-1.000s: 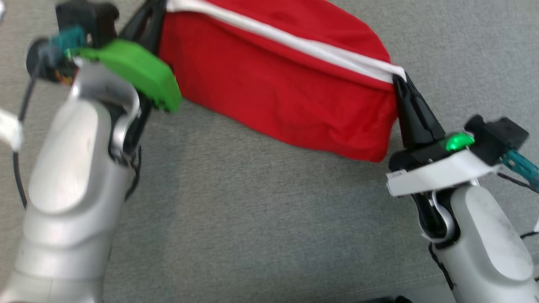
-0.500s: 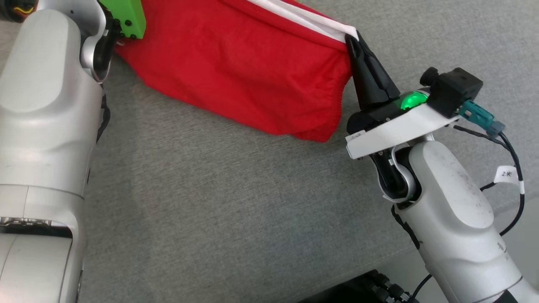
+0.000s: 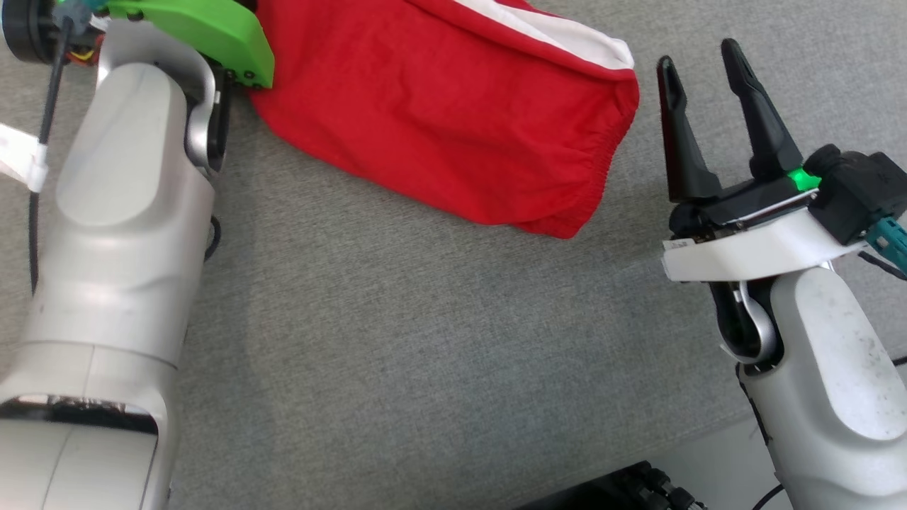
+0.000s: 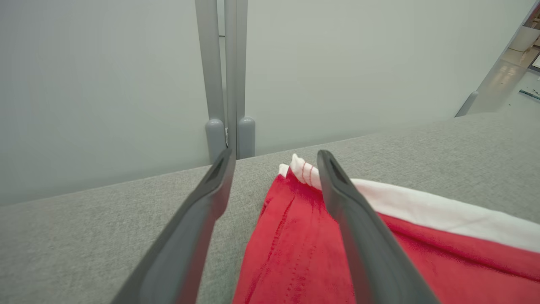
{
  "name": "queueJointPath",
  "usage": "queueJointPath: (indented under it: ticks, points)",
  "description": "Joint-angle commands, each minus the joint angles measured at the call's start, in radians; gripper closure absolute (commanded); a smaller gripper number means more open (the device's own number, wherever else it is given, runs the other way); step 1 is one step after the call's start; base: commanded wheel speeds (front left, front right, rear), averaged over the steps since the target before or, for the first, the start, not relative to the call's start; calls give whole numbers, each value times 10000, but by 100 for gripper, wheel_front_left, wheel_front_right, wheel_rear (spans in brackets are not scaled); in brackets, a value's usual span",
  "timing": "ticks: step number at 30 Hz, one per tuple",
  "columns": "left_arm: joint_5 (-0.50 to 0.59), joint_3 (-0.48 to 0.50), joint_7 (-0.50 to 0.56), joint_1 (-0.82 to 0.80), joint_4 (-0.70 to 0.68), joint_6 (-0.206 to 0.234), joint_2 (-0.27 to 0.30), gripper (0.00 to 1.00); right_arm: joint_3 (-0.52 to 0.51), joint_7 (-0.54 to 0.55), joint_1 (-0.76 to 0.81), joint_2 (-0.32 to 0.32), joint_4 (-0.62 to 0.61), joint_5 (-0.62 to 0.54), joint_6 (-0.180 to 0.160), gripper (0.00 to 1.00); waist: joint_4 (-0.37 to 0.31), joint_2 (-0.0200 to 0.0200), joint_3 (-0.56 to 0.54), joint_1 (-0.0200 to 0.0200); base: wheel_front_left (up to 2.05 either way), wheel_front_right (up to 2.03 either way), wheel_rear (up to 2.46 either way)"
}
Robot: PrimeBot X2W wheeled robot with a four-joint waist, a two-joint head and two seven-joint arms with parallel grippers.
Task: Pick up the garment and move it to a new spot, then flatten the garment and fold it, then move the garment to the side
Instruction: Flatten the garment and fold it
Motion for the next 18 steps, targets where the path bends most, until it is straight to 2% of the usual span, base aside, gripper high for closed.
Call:
queueJointPath:
  ticks: [1, 6, 10, 18]
  points:
    - [158, 67, -80, 398, -530, 246, 25, 0, -154, -26, 268, -94, -148, -136, 2, 0, 631, 0, -520, 0, 0, 0, 0]
    - [617, 573, -63, 2546, -3623, 1192, 62, 0, -609, -27, 827, -223, -560, -563, 2, 0, 1264, 0, -951, 0, 0, 0, 0]
    - [797, 1059, -67, 4336, -5517, 1716, 110, 0, -808, -28, 1192, -291, -668, -693, 2, 0, 1638, 0, -1367, 0, 0, 0, 0]
    - [1020, 1558, -59, 7239, -7344, 2416, 270, 0, -953, -28, 1955, -340, -746, -509, 2, 0, 2038, 0, -2115, 0, 0, 0, 0]
